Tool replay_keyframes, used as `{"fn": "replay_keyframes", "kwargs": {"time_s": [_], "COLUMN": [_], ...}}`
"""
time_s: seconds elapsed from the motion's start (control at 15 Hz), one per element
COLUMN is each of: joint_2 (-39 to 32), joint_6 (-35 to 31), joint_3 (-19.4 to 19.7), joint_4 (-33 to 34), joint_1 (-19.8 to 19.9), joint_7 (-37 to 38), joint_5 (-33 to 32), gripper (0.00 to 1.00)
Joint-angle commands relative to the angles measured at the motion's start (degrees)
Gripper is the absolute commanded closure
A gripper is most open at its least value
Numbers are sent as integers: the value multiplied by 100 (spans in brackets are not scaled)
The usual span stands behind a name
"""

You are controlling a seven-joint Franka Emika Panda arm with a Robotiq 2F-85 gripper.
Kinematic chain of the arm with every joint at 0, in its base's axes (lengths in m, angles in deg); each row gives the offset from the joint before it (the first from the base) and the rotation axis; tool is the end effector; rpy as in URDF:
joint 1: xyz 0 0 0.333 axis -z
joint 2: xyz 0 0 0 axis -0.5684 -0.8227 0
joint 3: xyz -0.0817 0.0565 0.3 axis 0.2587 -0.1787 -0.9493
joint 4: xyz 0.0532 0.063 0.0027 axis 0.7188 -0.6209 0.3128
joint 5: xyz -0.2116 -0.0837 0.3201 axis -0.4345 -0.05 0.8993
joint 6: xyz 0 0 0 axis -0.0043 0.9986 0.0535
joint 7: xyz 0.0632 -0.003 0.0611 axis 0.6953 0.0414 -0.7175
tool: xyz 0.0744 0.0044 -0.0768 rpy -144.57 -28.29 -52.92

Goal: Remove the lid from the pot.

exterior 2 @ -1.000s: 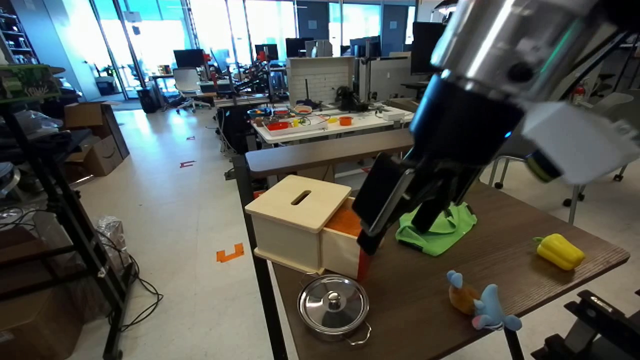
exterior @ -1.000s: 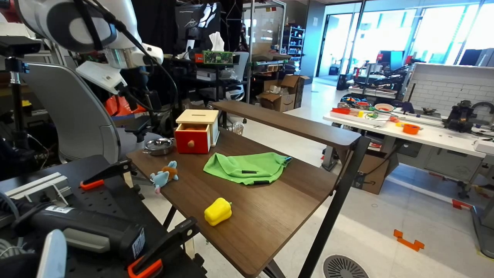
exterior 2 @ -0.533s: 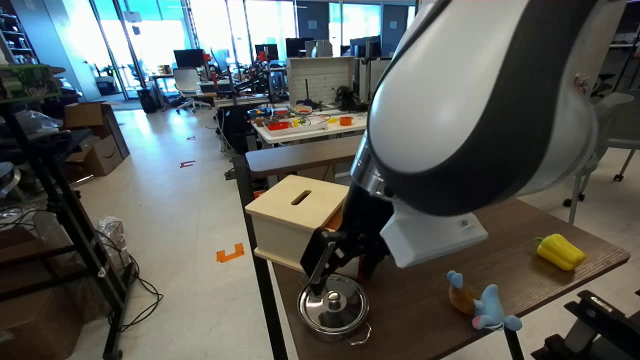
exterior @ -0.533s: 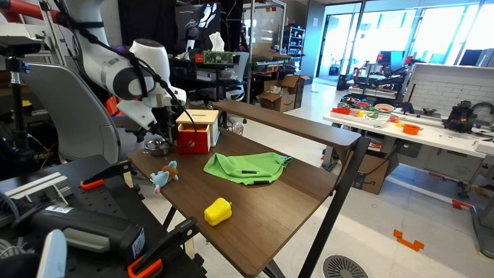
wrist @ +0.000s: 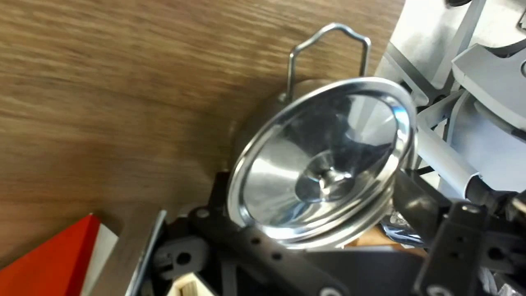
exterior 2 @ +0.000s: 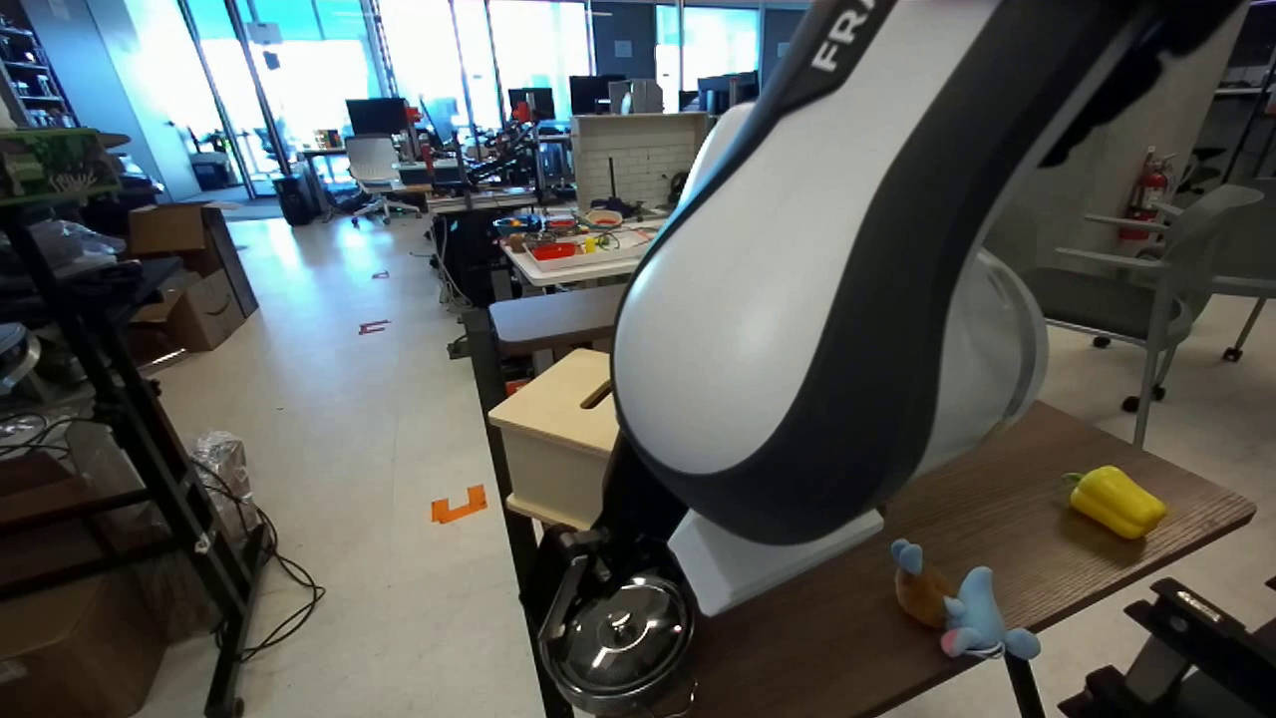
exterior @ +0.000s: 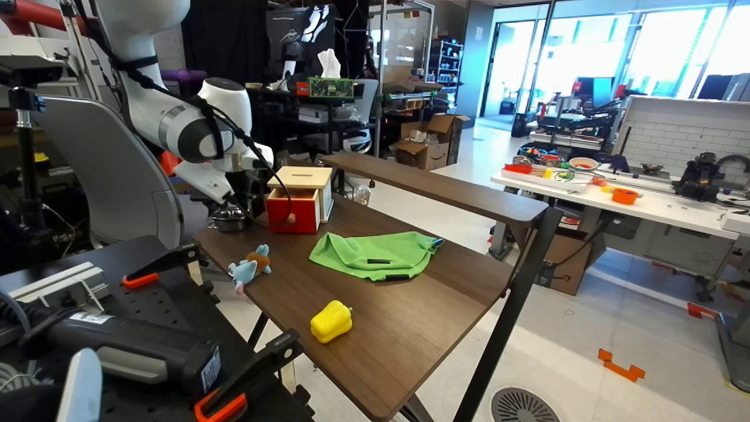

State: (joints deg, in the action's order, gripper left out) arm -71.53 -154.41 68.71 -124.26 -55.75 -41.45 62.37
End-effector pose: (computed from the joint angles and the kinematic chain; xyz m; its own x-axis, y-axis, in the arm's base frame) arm 0.5096 0.3570 0.0496 0.9421 0.2861 0.1750 0.3255 -0.9059 -0.2711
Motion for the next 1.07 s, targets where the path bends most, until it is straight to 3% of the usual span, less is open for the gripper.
{"fn": "replay_keyframes", "kwargs": {"time_s": [0.0,0.6,1.0], "joint_2": [83,358,1280], "joint_6": [137,40,179], "joint_3": [-7,-57,-47], "joint_4": [100,-99,-1061], "joint_1": [-19,120,57], "joint_7": [155,103,18], "joint_5": [-197,-186,-393], "gripper": [0,0,0]}}
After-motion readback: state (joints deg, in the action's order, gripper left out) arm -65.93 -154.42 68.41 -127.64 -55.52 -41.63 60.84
